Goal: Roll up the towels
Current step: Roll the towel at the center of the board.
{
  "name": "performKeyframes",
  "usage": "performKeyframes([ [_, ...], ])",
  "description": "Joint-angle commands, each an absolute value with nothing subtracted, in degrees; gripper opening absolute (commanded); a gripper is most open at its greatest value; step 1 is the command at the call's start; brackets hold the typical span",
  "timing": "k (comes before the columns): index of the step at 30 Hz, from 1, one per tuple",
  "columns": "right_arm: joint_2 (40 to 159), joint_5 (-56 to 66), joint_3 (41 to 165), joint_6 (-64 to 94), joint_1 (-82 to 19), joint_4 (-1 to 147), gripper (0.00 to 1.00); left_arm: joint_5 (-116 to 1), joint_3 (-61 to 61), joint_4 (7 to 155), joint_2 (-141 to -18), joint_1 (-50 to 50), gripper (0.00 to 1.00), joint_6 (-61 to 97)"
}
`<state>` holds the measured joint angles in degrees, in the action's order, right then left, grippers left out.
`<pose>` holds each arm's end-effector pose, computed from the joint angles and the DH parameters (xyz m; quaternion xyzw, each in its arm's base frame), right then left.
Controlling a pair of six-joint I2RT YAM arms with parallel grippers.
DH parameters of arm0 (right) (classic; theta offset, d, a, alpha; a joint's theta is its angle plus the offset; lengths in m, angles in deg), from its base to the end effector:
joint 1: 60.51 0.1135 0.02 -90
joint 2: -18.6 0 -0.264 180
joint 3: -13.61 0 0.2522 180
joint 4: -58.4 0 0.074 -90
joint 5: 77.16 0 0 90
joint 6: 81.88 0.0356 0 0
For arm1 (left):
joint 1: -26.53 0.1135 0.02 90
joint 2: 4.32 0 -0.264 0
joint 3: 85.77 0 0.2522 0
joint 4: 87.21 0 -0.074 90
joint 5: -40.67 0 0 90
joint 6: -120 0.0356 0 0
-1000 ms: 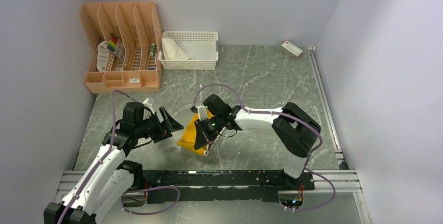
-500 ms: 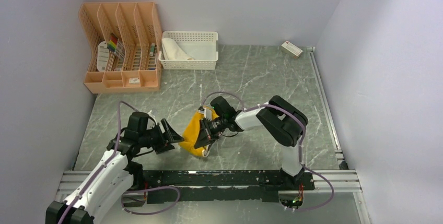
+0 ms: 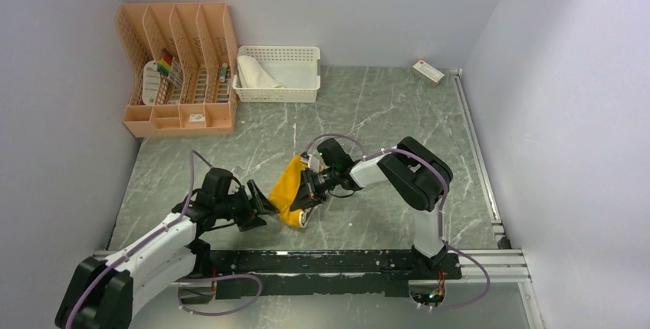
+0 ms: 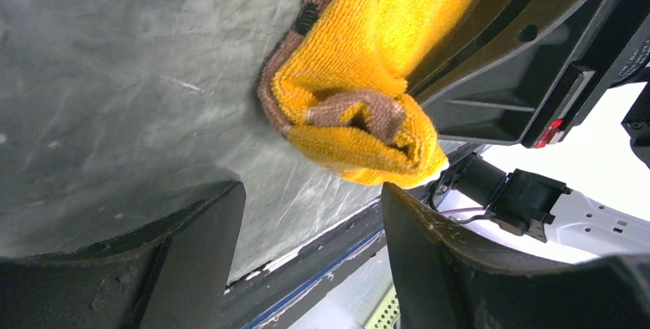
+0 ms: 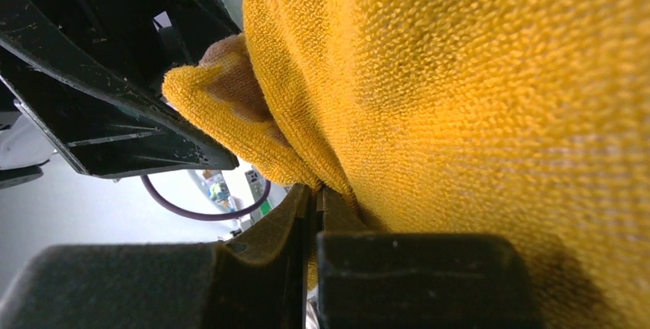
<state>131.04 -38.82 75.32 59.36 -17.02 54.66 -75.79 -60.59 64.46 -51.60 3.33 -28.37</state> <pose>0.2318 0.2584 0.0920 0.1028 -0.8463 -0.5173 0.0747 0.1243 -0.0705 0.1310 -0.2029 0.8966 -0.3783 0.1088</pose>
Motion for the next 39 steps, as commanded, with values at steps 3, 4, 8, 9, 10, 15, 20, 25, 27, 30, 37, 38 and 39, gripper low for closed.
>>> performKeyframes([
  [3,131.7,-37.6,75.7,58.1,-17.4,56.6,0.00,-70.8,-60.3,75.6,-57.9,1.3,0.78,-30.9],
  [4,131.7,-37.5,75.6,57.9,-17.3,56.9,0.00,-70.3,-60.0,76.2,-58.7,1.1,0.78,-31.2],
  [8,131.5,-37.4,75.2,57.8,-17.4,56.8,0.00,-68.1,-59.3,76.8,-62.2,0.4,0.77,-31.3],
  [9,131.4,-37.4,75.2,57.7,-17.3,57.0,0.00,-67.7,-59.6,77.4,-62.8,0.3,0.76,-31.6],
  [10,131.4,-37.2,75.4,57.3,-17.3,57.4,0.00,-67.2,-59.9,78.3,-63.2,0.1,0.75,-31.9],
  [15,131.6,-37.0,76.3,55.8,-17.3,59.3,0.00,-63.9,-59.9,80.1,-65.8,-1.5,0.69,-32.0],
  [20,131.4,-36.9,77.5,54.4,-17.2,61.5,0.00,-61.9,-60.1,81.1,-68.6,-3.0,0.49,-31.5],
  [25,127.8,-29.9,82.9,44.8,-17.1,74.9,0.48,-59.7,-60.2,79.6,-68.5,-3.4,0.08,-31.0],
  [27,124.3,-23.5,86.4,39.3,-17.1,82.1,0.64,-59.2,-59.6,78.3,-68.1,-3.4,0.07,-30.5],
  [30,118.8,-12.4,89.7,33.3,-16.7,89.8,0.70,-60.0,-57.8,76.7,-68.2,-3.4,0.07,-29.2],
  [37,103.6,20.8,88.0,19.2,-3.6,91.2,0.73,-66.8,-49.7,72.6,-75.6,-3.4,0.07,-25.5],
  [38,101.8,25.2,86.8,16.5,0.1,90.2,0.73,-67.7,-48.4,71.9,-76.7,-3.4,0.07,-24.9],
  [39,100.3,27.8,85.5,13.3,3.1,88.9,0.73,-68.1,-47.1,70.9,-77.7,-3.6,0.07,-24.4],
])
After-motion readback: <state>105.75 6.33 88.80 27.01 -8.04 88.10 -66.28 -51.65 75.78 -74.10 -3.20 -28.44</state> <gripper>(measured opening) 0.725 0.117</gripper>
